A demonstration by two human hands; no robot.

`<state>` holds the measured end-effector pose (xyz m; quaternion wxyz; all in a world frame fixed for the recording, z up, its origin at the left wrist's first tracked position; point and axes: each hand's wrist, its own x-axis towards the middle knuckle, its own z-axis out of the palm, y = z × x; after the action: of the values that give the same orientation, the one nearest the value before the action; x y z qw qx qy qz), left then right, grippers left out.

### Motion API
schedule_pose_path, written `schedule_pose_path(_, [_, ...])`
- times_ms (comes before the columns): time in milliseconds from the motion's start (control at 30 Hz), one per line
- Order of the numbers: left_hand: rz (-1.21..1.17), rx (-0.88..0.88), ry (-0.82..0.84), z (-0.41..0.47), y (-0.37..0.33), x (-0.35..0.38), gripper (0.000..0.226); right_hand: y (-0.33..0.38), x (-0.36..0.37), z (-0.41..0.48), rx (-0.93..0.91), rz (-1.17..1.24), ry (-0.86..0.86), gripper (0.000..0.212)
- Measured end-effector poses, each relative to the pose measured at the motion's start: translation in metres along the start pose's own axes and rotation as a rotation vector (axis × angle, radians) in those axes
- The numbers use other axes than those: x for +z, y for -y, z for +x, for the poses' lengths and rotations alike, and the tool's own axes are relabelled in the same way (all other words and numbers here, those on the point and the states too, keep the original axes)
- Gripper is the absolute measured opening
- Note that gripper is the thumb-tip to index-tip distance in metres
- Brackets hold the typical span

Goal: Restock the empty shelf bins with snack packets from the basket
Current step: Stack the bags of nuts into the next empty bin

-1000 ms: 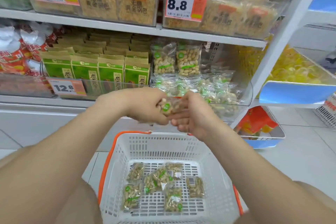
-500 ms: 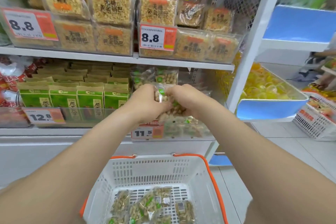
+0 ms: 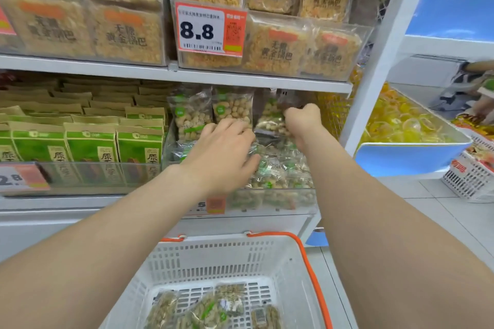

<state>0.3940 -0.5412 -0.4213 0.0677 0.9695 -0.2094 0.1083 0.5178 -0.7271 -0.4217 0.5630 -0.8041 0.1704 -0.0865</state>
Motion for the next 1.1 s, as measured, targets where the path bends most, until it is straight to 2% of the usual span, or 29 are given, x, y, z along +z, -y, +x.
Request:
schedule_pose_path(33, [-0.011,-0.006,0.001,0.002,0.000,0.003,0.049,0.000,0.004,0.002,-0.028,0.023,-0.070,0.009])
schedule_pose_path(133, [0.004,-0.015,0.015,0.006,0.001,0.012,0.049,0.003,0.019,0.014,-0.106,0.170,-0.203,0.009])
schedule_pose_path(233, [0.017,-0.030,0.076,0.007,0.001,0.021,0.050,0.001,0.038,0.018,-0.137,0.348,-0.236,0.029])
schedule_pose_path(333, [-0.006,-0.034,0.117,0.005,0.000,0.028,0.049,0.000,0.048,0.017,-0.209,0.382,-0.243,0.045])
schedule_pose_path(400, [-0.030,-0.036,0.139,0.002,0.001,0.029,0.050,0.004,0.050,0.018,-0.231,0.272,-0.250,0.045])
schedule_pose_path(467, [-0.036,-0.033,0.147,0.001,0.001,0.029,0.049,0.009,0.054,0.027,-0.168,0.274,-0.184,0.040])
schedule_pose_path(533, [-0.040,-0.032,0.157,-0.001,0.003,0.029,0.049,0.013,0.052,0.026,-0.133,0.059,-0.132,0.035])
schedule_pose_path(600, [-0.041,-0.031,0.166,-0.003,0.005,0.030,0.049,0.013,0.053,0.025,-0.113,-0.074,-0.167,0.036])
schedule_pose_path(700, [-0.022,-0.034,0.170,-0.005,0.008,0.030,0.053,0.009,0.059,0.030,-0.156,-0.185,-0.284,0.047])
schedule_pose_path(800, [0.007,-0.040,0.183,-0.008,0.010,0.028,0.057,0.010,0.057,0.032,-0.241,-0.378,-0.293,0.071])
schedule_pose_path(833, [0.013,-0.039,0.189,-0.008,0.011,0.027,0.057,0.010,0.055,0.034,-0.247,-0.442,-0.307,0.071])
schedule_pose_path(933, [0.019,-0.032,0.202,-0.010,0.011,0.025,0.057,0.006,0.057,0.037,-0.289,-0.612,-0.364,0.045])
schedule_pose_path(1000, [0.017,-0.031,0.204,-0.010,0.011,0.024,0.057,-0.001,0.061,0.038,-0.308,-0.667,-0.451,0.041])
schedule_pose_path(1033, [0.015,-0.031,0.206,-0.010,0.011,0.024,0.057,-0.003,0.062,0.038,-0.324,-0.661,-0.457,0.042])
schedule_pose_path(1100, [0.015,-0.031,0.210,-0.009,0.011,0.024,0.057,-0.004,0.064,0.038,-0.376,-0.671,-0.363,0.037])
